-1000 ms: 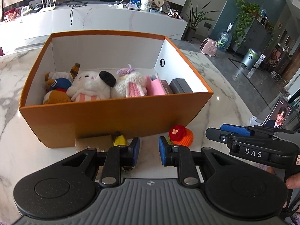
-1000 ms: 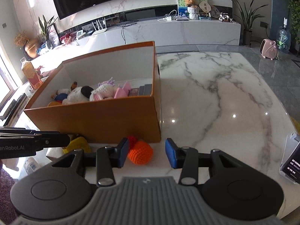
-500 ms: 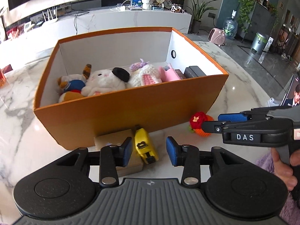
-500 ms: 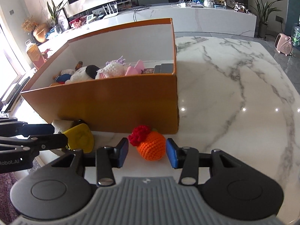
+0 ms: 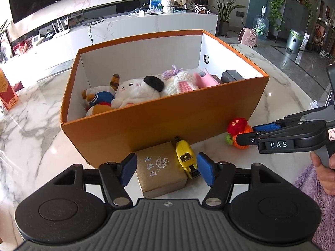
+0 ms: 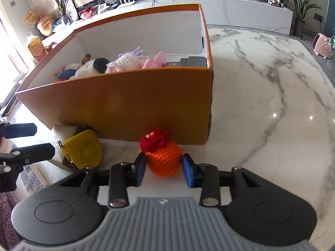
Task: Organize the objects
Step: 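Close the left gripper on the brown gift box while the right grasps the orange crochet fruit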
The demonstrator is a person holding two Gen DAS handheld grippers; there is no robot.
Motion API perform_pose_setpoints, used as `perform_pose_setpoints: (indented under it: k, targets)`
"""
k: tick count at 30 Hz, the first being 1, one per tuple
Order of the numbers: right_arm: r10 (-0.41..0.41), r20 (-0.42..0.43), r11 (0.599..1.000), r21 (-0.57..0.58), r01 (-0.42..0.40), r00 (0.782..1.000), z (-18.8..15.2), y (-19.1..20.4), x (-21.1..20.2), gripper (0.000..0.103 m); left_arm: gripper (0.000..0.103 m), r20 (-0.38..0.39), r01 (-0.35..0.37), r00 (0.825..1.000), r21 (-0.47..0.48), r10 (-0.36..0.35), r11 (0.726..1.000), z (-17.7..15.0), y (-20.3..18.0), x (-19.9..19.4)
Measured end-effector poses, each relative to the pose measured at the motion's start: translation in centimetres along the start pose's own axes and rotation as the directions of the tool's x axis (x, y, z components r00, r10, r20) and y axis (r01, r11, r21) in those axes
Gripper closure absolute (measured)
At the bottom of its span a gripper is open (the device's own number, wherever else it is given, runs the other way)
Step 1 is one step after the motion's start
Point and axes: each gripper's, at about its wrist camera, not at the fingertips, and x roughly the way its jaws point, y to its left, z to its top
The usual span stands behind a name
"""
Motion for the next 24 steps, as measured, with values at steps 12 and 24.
perform_pose_setpoints:
  k: [12, 24]
  targets:
    - [0.082, 0.018, 0.995, -0.057, -0.081, 0.996, -0.1, 1.9, -0.3, 0.064, 0.015, -0.062, 0.008, 0.998, -0.172, -0.019, 0.985, -0.6, 1.9, 1.8]
    - [0.086, 0.007, 0.994, -0.062, -0.085, 0.996, -0.3, 2.0, -0.1, 0.065, 0.011, -0.104, 0.032, 0.993, -0.204, -0.054, 0.978, -1.6, 1.7, 3.2]
